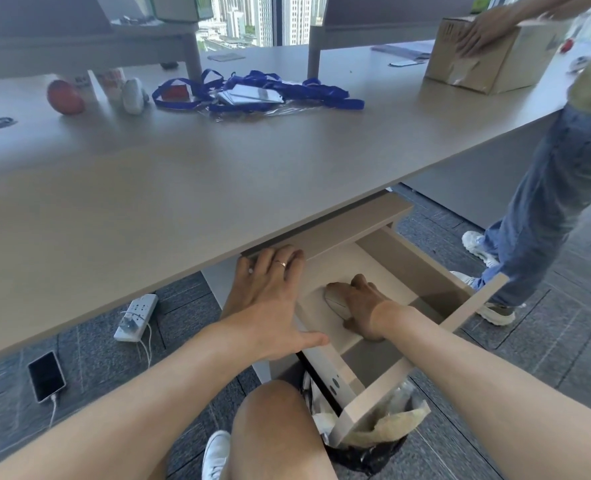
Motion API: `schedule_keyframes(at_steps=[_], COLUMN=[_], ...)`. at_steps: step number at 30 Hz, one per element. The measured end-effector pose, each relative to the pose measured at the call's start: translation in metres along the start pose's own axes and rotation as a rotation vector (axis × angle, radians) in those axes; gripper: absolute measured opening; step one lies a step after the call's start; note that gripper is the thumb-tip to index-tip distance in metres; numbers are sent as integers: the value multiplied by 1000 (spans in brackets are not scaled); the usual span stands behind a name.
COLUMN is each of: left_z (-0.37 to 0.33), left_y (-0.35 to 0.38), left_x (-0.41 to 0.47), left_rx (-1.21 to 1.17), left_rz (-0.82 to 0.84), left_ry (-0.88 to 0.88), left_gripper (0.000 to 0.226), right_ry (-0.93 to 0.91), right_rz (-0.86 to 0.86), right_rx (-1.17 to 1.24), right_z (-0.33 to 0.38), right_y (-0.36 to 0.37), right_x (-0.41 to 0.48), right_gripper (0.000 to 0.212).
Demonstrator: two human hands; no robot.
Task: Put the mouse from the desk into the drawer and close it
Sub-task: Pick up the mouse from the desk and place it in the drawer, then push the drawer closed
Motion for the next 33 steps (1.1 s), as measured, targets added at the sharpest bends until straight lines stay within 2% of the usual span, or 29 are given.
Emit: schedule_keyframes(at_steps=[8,11,14,18,22,24,26,28,29,30,32,33], left_z=[-1,-1,-1,-1,-4,-5,-6,-7,-7,-7,-5,-5], left_y=[1,3,4,6,3,2,-1,-6,-9,-12,-15,-15], left_x=[0,0,0,0,-2,-5,-7,-8,-9,-9,-12,-14], left_rx=[4,4,8,-3,-10,-14,-56,-127,-157,-180,-195,-189], left_rz=[11,20,46,108,149,196,257,281,268,248,234,245], left_ry=[-7,-8,-15,-22,-21,-28,-62,-95,-104,-107,-106,-107], left_gripper=[127,128,130,131,131,132,130,125,123,120,118,120], right_ry=[15,22,4,-115,-329,-359,-259,-25,148,337,637,721], right_rz=[2,12,-51,-94,-296,-386,-521,-675,-727,-726,-614,-545], right_rx=[-34,-26,-71,-102,-237,-245,-159,95,275,478,962,1177], right_z=[-6,-5,-4,-4,-13,-23,-40,-69,-92,-112,-127,-123], right_y=[-1,-1,-15,-62,-123,-135,-145,-147,-139,-126,-83,-62], right_x=[0,-2,-7,-31,-74,-99,-121,-143,-152,-161,-175,-179], right_gripper=[75,83,87,71,57,57,64,72,77,85,103,99])
Point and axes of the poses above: each hand's wrist, its own x-axis towards the middle knuckle, its own y-axis out of the palm, z = x × y, the point moved 10 cm from there along x, towards the middle knuckle, and after that the axes turned 12 degrees about -z, right-handed, at the moved point
